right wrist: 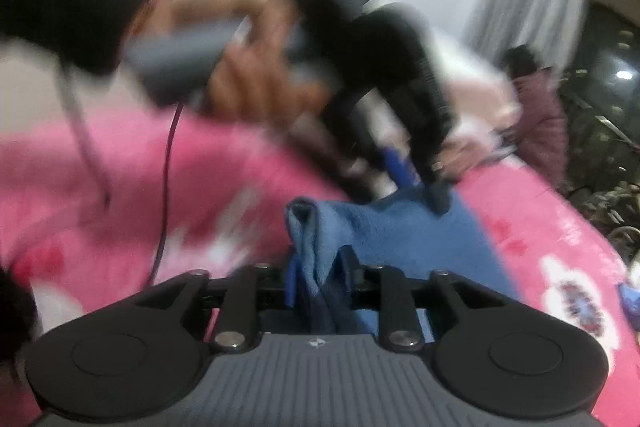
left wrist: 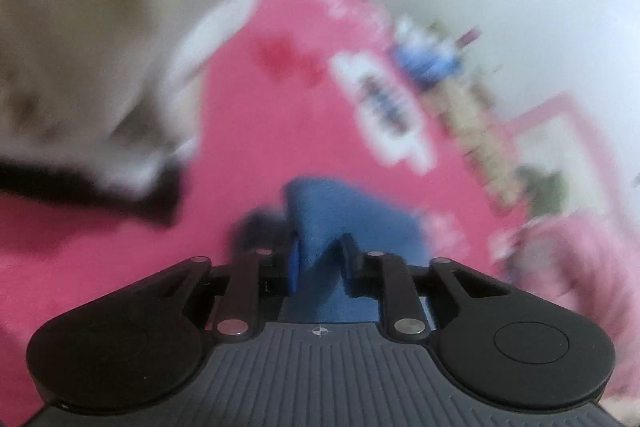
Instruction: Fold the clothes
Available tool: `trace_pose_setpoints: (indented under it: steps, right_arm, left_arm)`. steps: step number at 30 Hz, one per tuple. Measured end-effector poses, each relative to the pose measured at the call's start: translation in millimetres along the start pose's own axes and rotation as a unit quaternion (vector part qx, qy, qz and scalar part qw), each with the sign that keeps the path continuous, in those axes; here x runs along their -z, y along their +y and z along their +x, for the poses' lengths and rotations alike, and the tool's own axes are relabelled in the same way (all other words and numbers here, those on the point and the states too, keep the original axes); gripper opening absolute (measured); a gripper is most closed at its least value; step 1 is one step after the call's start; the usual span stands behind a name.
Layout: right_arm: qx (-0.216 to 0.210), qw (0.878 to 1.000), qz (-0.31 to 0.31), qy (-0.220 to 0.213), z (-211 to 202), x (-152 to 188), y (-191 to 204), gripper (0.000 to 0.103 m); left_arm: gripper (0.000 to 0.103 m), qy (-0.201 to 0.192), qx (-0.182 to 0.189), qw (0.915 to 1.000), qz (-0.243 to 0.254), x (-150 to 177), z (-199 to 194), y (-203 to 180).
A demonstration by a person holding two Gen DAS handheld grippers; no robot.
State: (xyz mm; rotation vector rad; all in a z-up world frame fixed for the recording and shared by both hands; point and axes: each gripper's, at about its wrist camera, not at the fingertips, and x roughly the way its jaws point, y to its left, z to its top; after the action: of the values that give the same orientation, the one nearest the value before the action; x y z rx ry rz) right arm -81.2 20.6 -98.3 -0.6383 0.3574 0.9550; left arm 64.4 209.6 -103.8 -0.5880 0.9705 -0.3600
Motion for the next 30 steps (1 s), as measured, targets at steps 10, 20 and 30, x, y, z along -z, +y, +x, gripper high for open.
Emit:
trace_pose_setpoints:
  steps: [10, 20, 30]
  right_arm:
    - [-0.007, 0.989, 0.136, -0.06, -77, 9, -68, 0.038]
    - [0.04, 0.935, 0.346, 0.071, -63, 106, -116, 0.014]
    - [0.016, 0.936, 0.346, 0.063, -83, 113, -91, 0.014]
  left_arm:
    - [0.037, -0.094, 0.049, 0.9916, 0.074, 17, -62, -42]
    - [0.035, -0.018, 0.011, 0.9787, 0.204, 112, -32, -67]
    - [0.036, -0.003, 0.01, 0.9829, 0.184, 102, -32, -73]
